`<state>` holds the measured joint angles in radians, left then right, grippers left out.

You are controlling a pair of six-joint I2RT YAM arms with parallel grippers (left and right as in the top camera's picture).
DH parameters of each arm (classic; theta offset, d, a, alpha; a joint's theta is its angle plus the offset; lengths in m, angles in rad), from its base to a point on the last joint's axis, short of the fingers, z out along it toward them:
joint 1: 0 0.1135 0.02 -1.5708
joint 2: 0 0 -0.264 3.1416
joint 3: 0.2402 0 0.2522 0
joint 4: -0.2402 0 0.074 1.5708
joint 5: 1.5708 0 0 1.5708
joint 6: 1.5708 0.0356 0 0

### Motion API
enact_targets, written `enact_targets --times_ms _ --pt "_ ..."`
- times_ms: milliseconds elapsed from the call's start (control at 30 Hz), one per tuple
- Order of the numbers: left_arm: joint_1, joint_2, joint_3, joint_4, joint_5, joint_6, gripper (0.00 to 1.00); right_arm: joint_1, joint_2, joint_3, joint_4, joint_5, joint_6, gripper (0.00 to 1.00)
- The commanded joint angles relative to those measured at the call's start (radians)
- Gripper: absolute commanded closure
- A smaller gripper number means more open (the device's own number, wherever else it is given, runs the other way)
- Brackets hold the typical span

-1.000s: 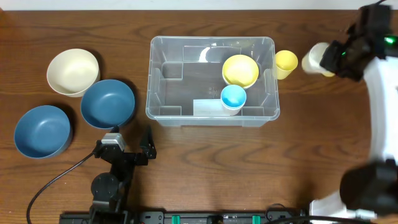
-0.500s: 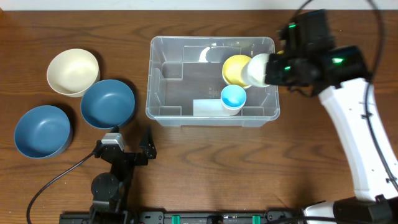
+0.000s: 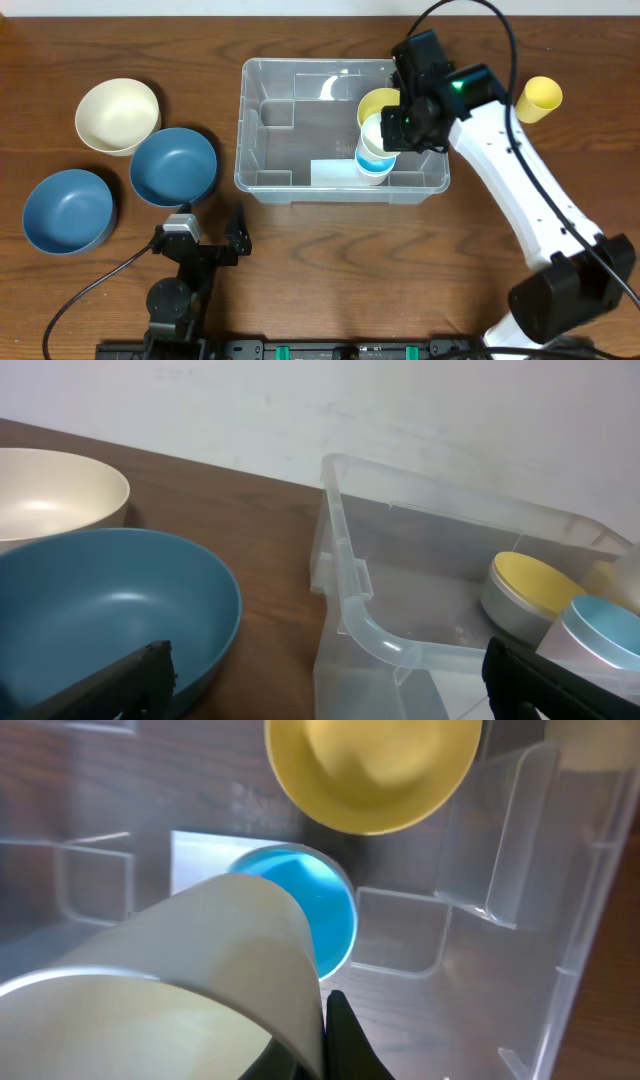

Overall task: Pack container
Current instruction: 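Lower the white cup onto the stacked cups and release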

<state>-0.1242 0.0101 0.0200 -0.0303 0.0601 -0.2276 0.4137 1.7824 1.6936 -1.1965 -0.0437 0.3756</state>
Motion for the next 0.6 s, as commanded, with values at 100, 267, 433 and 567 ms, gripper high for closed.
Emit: enact_targets --times_ms 100,267,433,567 --pt "0.006 -0.006 -0.016 -0.037 -0.003 0.020 0.02 0.008 0.013 -0.006 -0.028 0.018 0.031 0.99" --pt "0.006 -0.006 -0.016 -0.037 -0.003 0.020 0.02 0.017 0.013 -0.021 -0.045 0.018 0.031 0.96" --pt "0.006 -0.006 -0.016 -0.037 -0.003 0.020 0.02 0.021 0.014 -0.058 -0.011 0.018 0.031 0.82" --pt "0.006 -0.006 -0.016 -0.037 -0.003 0.020 0.02 0.021 0.016 -0.074 0.017 0.021 0.026 0.60"
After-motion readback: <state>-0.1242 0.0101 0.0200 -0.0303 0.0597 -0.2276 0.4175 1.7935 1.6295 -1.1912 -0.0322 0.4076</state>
